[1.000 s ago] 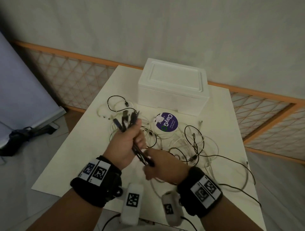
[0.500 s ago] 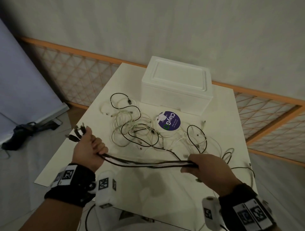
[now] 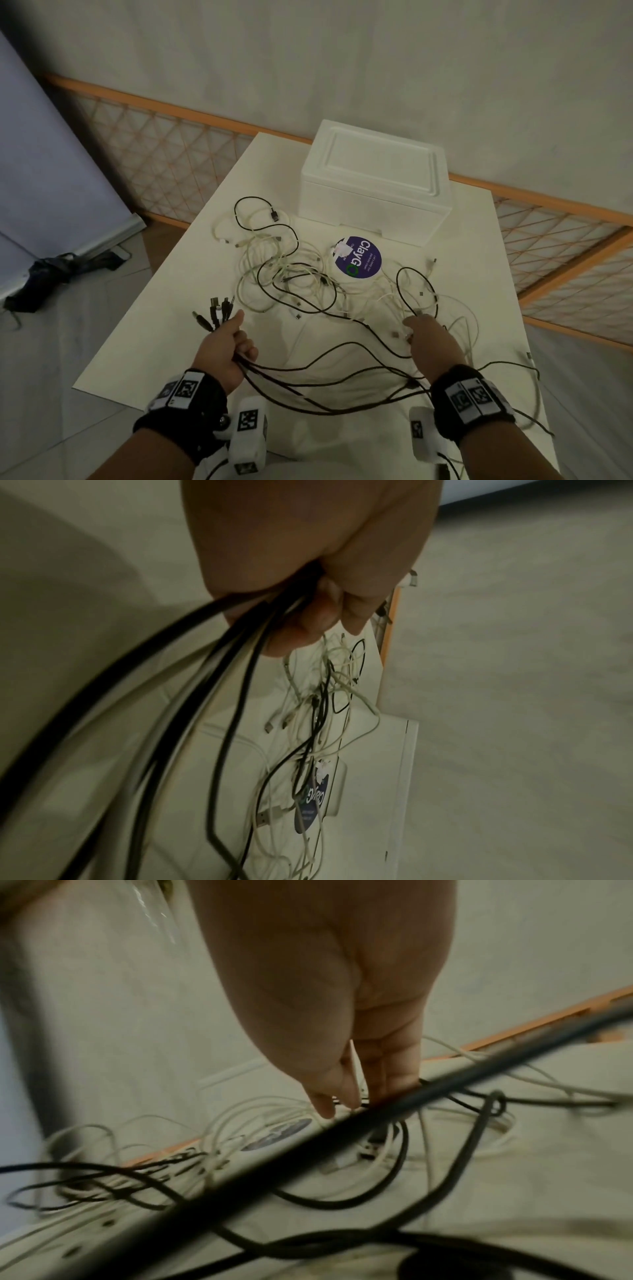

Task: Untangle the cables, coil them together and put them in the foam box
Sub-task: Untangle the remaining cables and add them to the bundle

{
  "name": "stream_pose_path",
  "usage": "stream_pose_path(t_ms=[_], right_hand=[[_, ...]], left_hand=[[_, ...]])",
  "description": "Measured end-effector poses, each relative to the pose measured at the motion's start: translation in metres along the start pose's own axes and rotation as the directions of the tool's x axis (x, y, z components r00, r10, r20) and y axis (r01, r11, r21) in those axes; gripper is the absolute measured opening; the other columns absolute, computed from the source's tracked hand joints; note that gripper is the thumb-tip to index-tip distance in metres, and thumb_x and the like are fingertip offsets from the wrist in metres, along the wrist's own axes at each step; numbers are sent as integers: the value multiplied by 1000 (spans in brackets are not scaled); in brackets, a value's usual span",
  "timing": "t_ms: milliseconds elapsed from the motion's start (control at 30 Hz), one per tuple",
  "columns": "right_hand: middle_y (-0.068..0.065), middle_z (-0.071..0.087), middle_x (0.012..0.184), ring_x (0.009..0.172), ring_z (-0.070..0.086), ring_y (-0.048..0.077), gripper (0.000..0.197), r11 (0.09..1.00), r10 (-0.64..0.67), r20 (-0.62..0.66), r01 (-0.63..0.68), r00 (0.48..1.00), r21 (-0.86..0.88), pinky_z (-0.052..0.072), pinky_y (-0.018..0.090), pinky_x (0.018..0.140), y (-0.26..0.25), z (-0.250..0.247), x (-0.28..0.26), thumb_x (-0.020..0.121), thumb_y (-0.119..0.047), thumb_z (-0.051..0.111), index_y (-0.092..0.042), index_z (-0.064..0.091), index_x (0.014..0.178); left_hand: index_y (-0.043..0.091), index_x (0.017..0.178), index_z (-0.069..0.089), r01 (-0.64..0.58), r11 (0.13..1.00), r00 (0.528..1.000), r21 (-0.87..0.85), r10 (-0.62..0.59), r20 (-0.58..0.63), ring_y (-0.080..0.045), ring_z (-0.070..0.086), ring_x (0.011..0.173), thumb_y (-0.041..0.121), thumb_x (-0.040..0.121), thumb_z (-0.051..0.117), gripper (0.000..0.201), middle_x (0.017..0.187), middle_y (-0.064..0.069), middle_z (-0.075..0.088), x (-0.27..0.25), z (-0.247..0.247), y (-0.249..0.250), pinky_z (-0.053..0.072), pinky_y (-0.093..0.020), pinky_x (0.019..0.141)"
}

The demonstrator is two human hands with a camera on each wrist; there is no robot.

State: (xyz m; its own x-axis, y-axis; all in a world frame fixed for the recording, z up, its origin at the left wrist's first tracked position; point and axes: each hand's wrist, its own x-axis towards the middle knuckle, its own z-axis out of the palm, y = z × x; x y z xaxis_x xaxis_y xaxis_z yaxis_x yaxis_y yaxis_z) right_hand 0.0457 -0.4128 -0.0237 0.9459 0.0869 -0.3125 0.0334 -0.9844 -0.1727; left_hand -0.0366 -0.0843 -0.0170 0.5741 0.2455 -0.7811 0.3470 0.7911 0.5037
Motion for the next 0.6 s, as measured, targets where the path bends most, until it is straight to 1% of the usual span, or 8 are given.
stream_pose_path(t_ms=[67, 167, 267, 333, 367, 467, 533, 600], right_hand=[[3, 49, 129, 112, 55, 23, 33, 999, 38, 29, -37, 999, -31, 43, 33, 97, 3, 1, 12, 93, -11, 40, -19, 59, 119], [4, 57, 114, 101, 58, 21, 26, 994, 54, 17, -52, 998, -98, 47, 31, 88, 4, 2, 23, 95, -19, 39, -19, 63, 105], [0, 62, 101, 90, 59, 19, 20, 988, 83, 4, -82, 997, -134, 46, 27, 75, 4, -1, 28, 94, -20, 39, -22, 59, 93], [-1, 62, 98, 88, 58, 18, 17, 984, 93, 15, -90, 996, -152, 46, 27, 74, 6, -3, 31, 92, -20, 39, -24, 56, 90], [-1, 62, 97, 89, 58, 18, 17, 984, 97, 23, -92, 995, -154, 47, 28, 75, 7, -2, 32, 92, -20, 39, -24, 56, 92], [-2, 59, 94, 88, 57, 17, 20, 984, 105, 28, -100, 994, -146, 48, 28, 77, 10, -3, 35, 90, -18, 39, -23, 59, 91], [0, 60, 100, 93, 57, 17, 23, 982, 83, 30, -76, 996, -176, 48, 27, 80, 9, -4, 38, 91, -17, 40, -22, 61, 96], [1, 59, 107, 99, 57, 18, 26, 979, 40, 46, -29, 998, -203, 48, 27, 83, 3, -5, 43, 93, -18, 39, -21, 61, 104]], left_hand=[[18, 60, 33, 36, 999, 999, -38, -34, 37, -12, 37, 43, 33, 95, 57, 45, 46, 3, 33, -2, 5, 4, 40, -25, 47], [16, 50, 37, 40, 998, 994, -45, -36, 102, -18, 49, 54, 44, 96, 50, 55, 51, -4, 50, -2, 11, 10, 44, -32, 64], [13, 42, 41, 28, 1000, 986, 10, -30, 162, -22, 63, 60, 47, 98, 43, 66, 59, -9, 62, -1, 16, 16, 48, -39, 72], [10, 44, 44, 34, 999, 981, 19, -37, 193, -25, 66, 66, 46, 98, 42, 65, 63, -12, 65, -1, 19, 21, 48, -42, 75], [9, 46, 45, 33, 999, 978, 25, -38, 204, -26, 66, 66, 45, 99, 42, 64, 64, -13, 66, -1, 22, 24, 49, -43, 77], [6, 54, 48, 29, 998, 974, 49, -39, 222, -23, 64, 52, 44, 98, 43, 58, 59, -12, 62, -3, 32, 31, 50, -42, 74], [7, 59, 50, 34, 997, 970, 76, -51, 237, -20, 54, 43, 44, 98, 44, 54, 51, -8, 52, -5, 39, 33, 51, -35, 64], [7, 63, 54, 19, 993, 966, 120, -49, 255, -17, 42, 38, 43, 97, 46, 50, 44, -3, 40, -5, 45, 35, 48, -29, 53]])
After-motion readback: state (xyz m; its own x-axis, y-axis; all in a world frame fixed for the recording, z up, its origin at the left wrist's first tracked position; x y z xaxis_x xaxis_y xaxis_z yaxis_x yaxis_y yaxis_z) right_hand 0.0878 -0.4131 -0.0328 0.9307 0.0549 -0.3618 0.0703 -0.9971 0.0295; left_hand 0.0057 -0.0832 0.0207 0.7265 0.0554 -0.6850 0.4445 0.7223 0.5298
